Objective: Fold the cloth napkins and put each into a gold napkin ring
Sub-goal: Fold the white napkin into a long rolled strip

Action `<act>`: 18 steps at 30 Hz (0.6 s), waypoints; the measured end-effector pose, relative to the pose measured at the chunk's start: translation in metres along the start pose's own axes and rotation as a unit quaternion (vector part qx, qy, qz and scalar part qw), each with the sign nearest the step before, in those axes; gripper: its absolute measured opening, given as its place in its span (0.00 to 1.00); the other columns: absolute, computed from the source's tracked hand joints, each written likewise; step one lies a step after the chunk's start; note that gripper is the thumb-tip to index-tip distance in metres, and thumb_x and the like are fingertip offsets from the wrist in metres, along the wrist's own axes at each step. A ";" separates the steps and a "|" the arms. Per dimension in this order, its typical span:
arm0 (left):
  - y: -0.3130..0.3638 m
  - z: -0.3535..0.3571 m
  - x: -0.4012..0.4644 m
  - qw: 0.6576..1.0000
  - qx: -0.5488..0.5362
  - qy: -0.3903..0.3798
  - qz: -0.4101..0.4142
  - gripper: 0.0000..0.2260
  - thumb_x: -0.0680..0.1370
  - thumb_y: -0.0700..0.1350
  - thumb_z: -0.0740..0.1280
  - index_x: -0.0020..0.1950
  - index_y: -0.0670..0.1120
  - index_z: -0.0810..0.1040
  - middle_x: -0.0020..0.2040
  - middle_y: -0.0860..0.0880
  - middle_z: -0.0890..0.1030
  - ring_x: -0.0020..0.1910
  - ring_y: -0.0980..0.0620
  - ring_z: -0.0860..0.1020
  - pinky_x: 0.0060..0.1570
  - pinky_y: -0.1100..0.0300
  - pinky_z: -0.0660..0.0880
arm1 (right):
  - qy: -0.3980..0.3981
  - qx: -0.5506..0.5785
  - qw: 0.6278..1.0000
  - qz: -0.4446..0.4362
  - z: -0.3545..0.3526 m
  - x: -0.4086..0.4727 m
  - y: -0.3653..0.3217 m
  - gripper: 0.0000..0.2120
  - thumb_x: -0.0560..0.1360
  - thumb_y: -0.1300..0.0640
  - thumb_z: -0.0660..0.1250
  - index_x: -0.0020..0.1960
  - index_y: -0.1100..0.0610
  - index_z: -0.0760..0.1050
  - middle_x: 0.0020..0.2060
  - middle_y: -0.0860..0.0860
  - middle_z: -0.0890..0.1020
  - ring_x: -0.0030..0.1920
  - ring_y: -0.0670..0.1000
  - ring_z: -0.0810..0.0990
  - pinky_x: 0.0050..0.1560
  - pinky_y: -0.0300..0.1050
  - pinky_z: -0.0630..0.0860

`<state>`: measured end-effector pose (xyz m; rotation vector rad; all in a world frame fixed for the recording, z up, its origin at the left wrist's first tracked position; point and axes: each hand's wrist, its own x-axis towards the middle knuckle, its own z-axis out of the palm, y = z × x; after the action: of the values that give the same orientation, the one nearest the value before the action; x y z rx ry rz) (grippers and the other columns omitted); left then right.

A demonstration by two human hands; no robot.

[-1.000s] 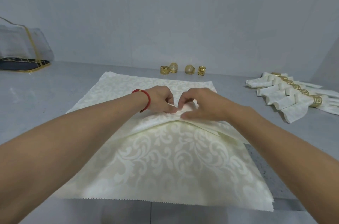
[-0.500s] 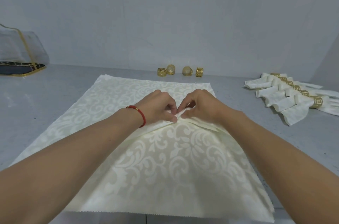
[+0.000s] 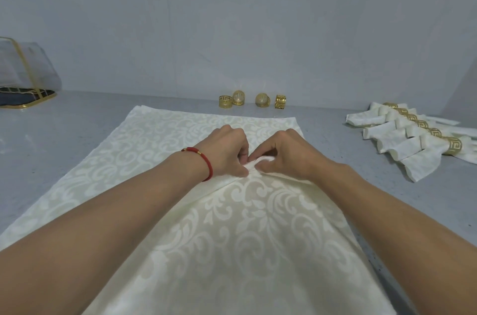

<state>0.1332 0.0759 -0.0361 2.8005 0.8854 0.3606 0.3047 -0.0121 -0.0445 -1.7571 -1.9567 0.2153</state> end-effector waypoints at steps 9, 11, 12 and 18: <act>-0.011 0.015 0.018 0.998 0.032 0.046 -0.035 0.10 0.68 0.44 0.75 0.39 0.48 0.74 0.43 0.47 0.77 0.44 0.45 0.76 0.41 0.54 0.76 | -0.022 0.076 0.997 0.012 -0.006 0.023 0.015 0.08 0.73 0.58 0.78 0.51 0.48 0.87 0.45 0.41 0.87 0.50 0.40 0.84 0.57 0.37 0.79; -0.029 0.011 0.023 0.994 0.031 0.080 -0.075 0.07 0.70 0.43 0.73 0.44 0.46 0.76 0.46 0.45 0.78 0.48 0.42 0.76 0.45 0.53 0.76 | 0.006 0.132 0.990 0.056 -0.010 0.036 0.021 0.04 0.75 0.54 0.75 0.50 0.49 0.87 0.46 0.40 0.87 0.50 0.37 0.84 0.55 0.32 0.78; -0.040 0.010 0.026 0.990 0.027 0.106 -0.095 0.07 0.71 0.43 0.72 0.45 0.45 0.77 0.47 0.44 0.78 0.49 0.41 0.76 0.47 0.52 0.76 | 0.040 0.149 0.984 0.088 -0.010 0.047 0.029 0.04 0.77 0.52 0.73 0.50 0.49 0.87 0.45 0.39 0.87 0.49 0.37 0.84 0.52 0.30 0.77; -0.081 0.024 0.047 0.963 0.008 0.207 -0.170 0.06 0.70 0.42 0.72 0.43 0.42 0.77 0.39 0.43 0.80 0.45 0.40 0.76 0.49 0.51 0.72 | 0.273 0.077 0.910 0.302 -0.012 0.120 0.132 0.11 0.80 0.55 0.65 0.49 0.60 0.84 0.45 0.55 0.87 0.49 0.56 0.84 0.46 0.41 0.76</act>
<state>0.1335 0.1665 -0.0711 2.5534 1.4309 0.9034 0.4216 0.1221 -0.0605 -1.9952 -0.9523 0.0640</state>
